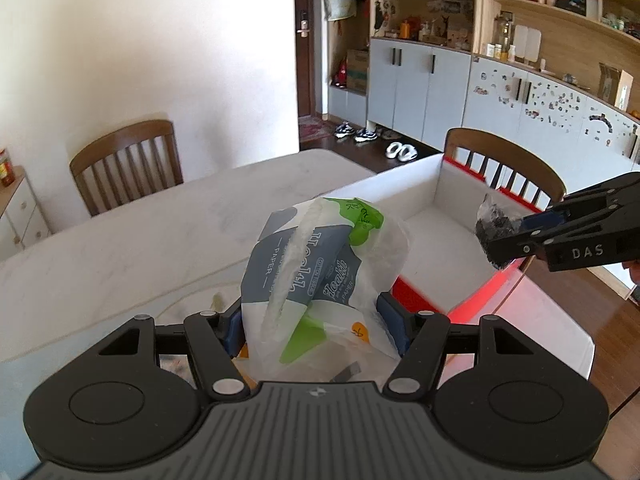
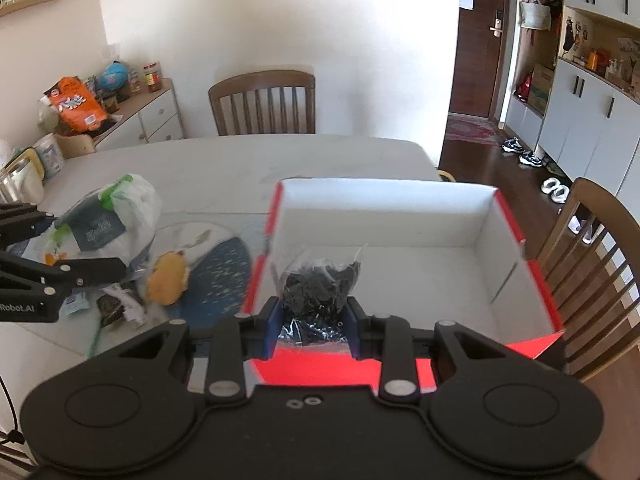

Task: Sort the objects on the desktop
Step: 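Lift and carry both held items toward the red shoebox, then lower black-pieces bag into box with right tool while left lowers tissue pack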

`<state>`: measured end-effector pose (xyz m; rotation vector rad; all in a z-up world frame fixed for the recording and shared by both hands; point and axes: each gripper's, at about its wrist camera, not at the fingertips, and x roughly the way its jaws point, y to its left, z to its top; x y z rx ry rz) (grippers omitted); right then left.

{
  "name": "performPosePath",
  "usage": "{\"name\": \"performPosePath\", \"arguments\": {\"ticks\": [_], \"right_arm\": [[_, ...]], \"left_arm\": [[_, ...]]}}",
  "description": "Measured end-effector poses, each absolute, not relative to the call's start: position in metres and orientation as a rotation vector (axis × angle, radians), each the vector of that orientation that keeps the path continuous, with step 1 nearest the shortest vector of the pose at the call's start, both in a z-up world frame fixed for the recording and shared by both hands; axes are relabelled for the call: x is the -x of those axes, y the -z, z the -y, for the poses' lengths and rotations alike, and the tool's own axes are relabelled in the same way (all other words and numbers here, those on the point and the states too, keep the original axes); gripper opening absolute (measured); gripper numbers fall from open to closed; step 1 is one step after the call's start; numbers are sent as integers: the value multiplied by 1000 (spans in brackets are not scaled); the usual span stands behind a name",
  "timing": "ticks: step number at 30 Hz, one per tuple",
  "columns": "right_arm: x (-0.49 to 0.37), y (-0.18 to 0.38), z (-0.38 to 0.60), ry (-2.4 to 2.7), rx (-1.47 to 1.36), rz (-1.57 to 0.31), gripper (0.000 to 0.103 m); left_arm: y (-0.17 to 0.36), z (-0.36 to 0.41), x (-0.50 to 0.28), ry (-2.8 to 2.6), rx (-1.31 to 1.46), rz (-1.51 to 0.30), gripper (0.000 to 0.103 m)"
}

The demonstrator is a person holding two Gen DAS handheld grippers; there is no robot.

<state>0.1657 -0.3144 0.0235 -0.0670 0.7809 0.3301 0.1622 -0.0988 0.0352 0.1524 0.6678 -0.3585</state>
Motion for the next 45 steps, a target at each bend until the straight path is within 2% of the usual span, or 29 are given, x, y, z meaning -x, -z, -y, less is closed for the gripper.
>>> {"name": "performPosePath", "arguments": {"ticks": [12, 25, 37, 45], "right_arm": [[-193, -12, 360, -319, 76, -804, 32], [-219, 13, 388, -295, 84, -867, 32], [-252, 34, 404, -322, -4, -951, 32], [-266, 43, 393, -357, 94, -982, 32]], "left_arm": [[-41, 164, -217, 460, -188, -700, 65], [-9, 235, -274, 540, -290, -806, 65], [33, 264, -326, 558, -341, -992, 66], [56, 281, -344, 556, -427, -1064, 66]]}}
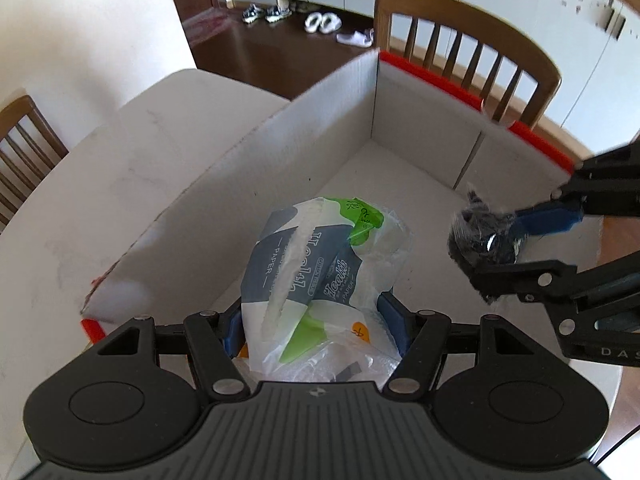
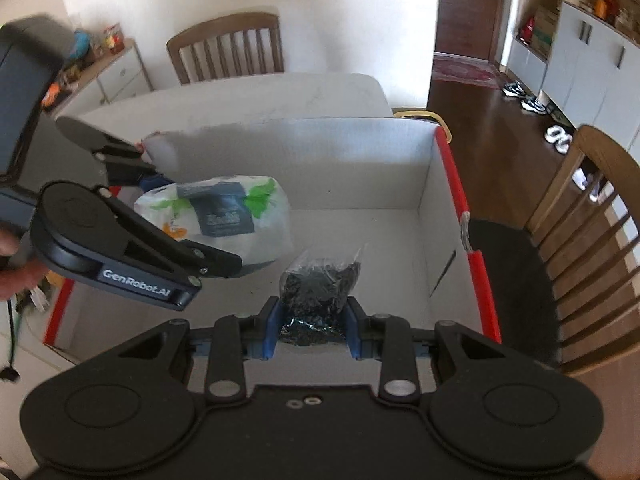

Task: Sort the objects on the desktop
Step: 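Lower black-pieces bag into box with right tool while left lowers tissue pack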

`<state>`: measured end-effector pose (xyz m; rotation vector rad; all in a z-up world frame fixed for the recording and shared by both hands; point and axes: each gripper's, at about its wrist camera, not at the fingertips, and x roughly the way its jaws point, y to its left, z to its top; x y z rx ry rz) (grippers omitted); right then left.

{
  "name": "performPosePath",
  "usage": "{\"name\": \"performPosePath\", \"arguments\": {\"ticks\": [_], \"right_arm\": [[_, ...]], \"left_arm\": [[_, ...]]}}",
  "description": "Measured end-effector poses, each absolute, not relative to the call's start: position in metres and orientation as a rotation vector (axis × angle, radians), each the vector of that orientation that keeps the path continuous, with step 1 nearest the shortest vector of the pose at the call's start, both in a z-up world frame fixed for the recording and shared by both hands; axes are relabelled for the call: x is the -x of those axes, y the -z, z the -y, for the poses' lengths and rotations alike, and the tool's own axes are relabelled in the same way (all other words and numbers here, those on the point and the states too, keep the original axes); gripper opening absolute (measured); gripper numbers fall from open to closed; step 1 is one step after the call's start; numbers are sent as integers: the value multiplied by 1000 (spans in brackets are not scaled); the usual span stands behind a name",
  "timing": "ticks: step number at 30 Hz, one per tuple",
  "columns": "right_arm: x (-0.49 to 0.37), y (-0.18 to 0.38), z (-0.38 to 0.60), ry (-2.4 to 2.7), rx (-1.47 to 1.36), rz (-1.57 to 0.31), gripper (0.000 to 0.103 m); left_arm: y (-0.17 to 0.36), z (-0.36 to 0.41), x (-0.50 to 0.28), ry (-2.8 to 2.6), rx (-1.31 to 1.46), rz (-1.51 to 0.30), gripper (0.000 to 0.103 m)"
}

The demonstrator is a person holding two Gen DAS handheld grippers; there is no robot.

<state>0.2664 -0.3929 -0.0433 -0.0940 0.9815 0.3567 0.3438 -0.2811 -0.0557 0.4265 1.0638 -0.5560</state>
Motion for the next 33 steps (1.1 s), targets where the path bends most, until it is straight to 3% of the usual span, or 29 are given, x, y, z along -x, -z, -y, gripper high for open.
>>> {"name": "performPosePath", "arguments": {"ticks": [21, 27, 29, 33], "right_arm": [[-298, 75, 381, -374, 235, -1118, 32], [-298, 75, 378, -372, 259, -1117, 37], [-299, 74, 380, -374, 252, -1119, 40], [-299, 70, 387, -372, 233, -1101, 48]], "left_arm": [[85, 283, -353, 560, -500, -1220, 68], [80, 273, -348, 572, -476, -1212, 76], [76, 270, -345, 573, -477, -1197, 85], [66, 262, -340, 568, -465, -1168, 86]]}}
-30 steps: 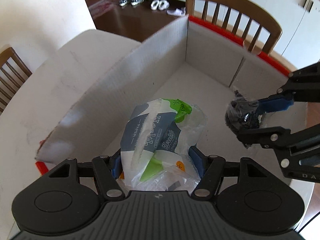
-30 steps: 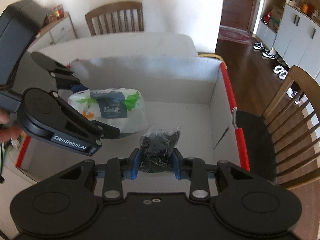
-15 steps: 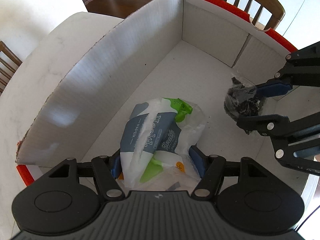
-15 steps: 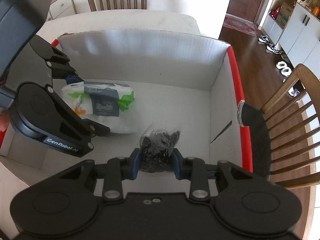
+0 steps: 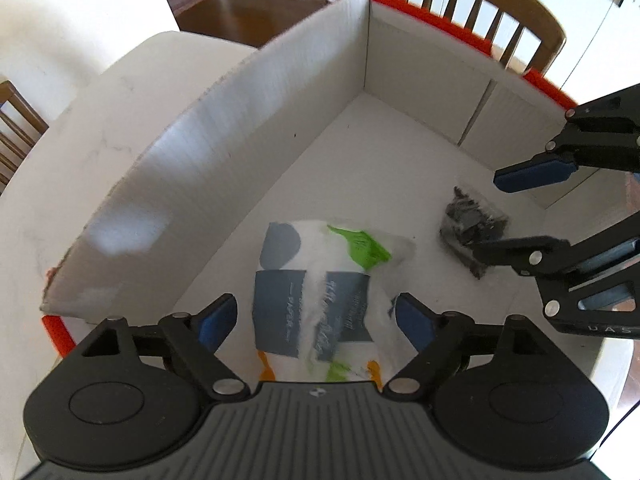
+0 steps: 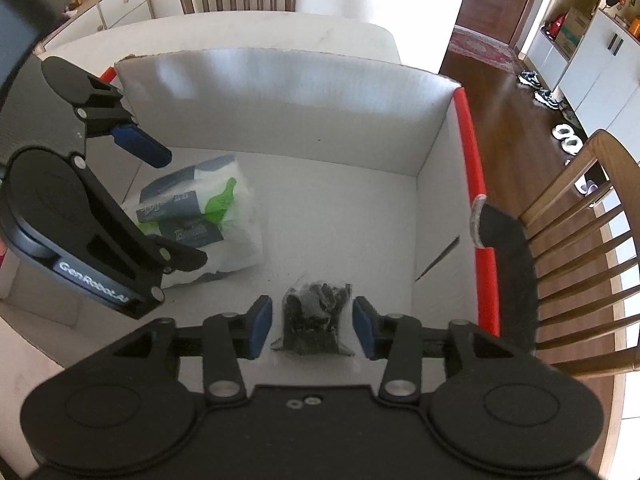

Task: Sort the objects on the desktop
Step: 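Lower black-pieces bag into box with right tool while left lowers tissue pack, then open both tools to release items inside the box and withdraw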

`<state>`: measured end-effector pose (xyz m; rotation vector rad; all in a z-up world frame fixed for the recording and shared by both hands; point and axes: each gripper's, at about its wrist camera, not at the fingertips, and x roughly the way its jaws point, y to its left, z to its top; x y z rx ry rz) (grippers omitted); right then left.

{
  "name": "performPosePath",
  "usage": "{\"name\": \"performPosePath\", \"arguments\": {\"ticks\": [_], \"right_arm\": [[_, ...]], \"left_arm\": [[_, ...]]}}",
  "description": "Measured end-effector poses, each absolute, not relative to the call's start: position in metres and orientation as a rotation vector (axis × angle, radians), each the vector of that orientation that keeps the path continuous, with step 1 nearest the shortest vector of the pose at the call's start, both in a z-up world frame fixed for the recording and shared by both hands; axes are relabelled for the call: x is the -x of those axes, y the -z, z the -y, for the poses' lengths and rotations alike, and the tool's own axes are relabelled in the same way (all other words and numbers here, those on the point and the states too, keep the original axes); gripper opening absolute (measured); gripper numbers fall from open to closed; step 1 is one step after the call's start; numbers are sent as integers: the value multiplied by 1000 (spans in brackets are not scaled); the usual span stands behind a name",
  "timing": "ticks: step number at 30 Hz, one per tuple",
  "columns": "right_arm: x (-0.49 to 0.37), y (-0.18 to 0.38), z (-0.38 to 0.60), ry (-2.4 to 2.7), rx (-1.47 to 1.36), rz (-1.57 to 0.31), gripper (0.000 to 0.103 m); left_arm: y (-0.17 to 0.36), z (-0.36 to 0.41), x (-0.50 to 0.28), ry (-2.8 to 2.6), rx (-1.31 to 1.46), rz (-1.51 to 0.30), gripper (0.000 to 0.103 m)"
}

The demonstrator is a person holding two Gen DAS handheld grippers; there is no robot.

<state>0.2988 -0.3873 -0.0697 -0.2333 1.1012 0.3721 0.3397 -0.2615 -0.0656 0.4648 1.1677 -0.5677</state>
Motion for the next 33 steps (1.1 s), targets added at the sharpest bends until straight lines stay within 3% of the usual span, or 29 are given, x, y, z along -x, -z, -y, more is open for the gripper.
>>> {"name": "performPosePath", "arguments": {"ticks": [5, 15, 19, 33], "right_arm": [[-294, 55, 397, -379, 190, -1057, 56], [-274, 34, 402, -384, 133, -1005, 56], [-263, 21, 403, -371, 125, -965, 66], [-230, 3, 389, -361, 83, -883, 74]], "left_arm": [[45, 260, -338, 576, -420, -1143, 86], [30, 255, -324, 555, -329, -1105, 86], [24, 250, -312, 558, -297, -1071, 86], [-3, 217, -257, 569, -177, -924, 86]]}}
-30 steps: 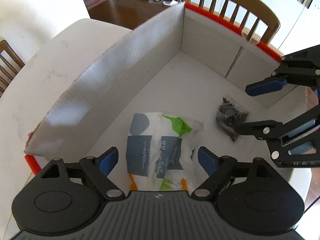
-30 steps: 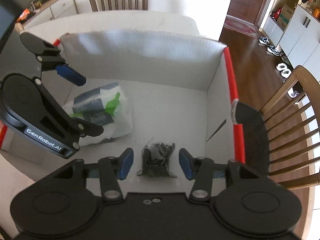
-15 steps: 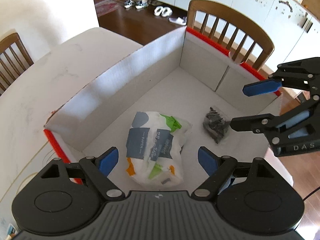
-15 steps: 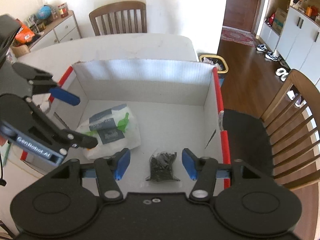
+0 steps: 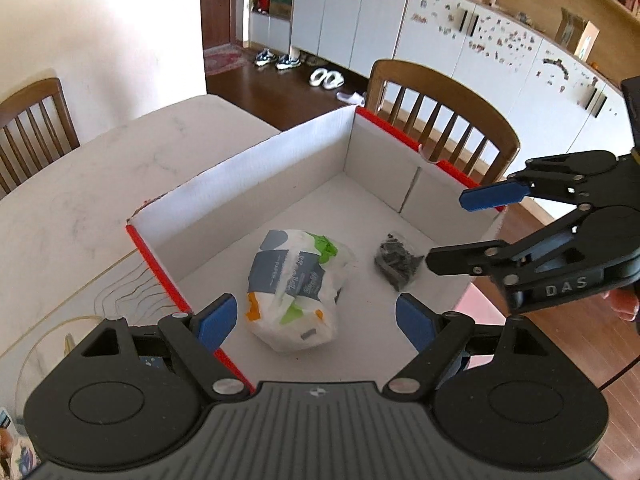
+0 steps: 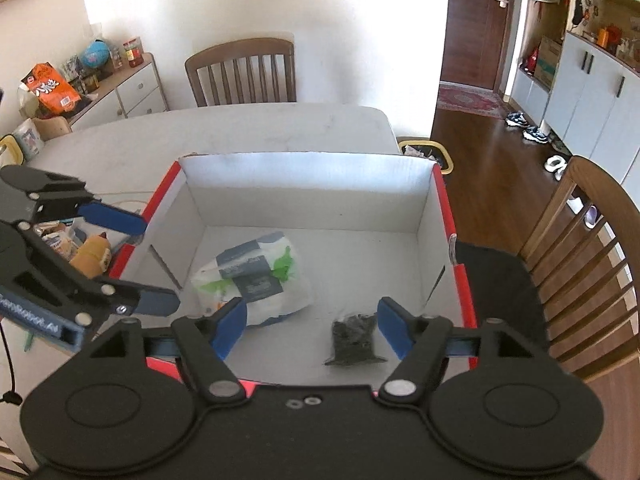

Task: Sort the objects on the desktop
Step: 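Open both tools to release items inside the box and withdraw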

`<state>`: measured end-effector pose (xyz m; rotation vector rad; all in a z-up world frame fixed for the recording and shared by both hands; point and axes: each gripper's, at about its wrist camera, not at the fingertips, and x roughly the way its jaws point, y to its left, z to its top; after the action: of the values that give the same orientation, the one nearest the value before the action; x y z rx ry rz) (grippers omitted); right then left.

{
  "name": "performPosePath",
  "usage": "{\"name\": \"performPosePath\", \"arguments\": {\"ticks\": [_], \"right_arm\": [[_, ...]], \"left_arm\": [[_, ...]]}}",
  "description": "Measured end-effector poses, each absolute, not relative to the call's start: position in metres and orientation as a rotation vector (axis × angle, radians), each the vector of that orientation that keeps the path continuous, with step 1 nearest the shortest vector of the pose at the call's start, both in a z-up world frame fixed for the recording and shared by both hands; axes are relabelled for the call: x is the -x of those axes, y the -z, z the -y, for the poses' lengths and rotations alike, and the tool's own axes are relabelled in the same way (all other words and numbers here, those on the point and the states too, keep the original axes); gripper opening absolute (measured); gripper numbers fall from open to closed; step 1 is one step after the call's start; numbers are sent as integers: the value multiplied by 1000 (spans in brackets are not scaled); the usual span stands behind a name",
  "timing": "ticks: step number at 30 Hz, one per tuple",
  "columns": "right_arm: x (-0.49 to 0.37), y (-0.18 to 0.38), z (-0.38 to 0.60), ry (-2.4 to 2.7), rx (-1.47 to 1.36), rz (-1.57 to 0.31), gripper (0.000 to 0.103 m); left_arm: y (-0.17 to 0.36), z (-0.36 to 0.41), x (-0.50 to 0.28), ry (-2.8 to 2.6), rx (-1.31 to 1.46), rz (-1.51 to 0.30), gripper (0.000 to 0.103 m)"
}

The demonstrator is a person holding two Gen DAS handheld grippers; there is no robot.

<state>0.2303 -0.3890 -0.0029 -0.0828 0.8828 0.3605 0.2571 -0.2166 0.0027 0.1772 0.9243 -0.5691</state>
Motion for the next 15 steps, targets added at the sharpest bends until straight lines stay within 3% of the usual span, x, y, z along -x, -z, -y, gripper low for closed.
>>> {"name": "performPosePath", "arguments": {"ticks": [9, 13, 15], "right_arm": [[-210, -5, 371, -335, 42, -840, 79], [-200, -7, 361, -330, 34, -821, 81], [-195, -8, 354, -326, 38, -808, 82]], "left_arm": [[-4, 195, -233, 557, -141, -874, 87], [-1, 178, -226, 541, -103, -871, 103], [0, 168, -223, 544, -75, -879, 103]]}}
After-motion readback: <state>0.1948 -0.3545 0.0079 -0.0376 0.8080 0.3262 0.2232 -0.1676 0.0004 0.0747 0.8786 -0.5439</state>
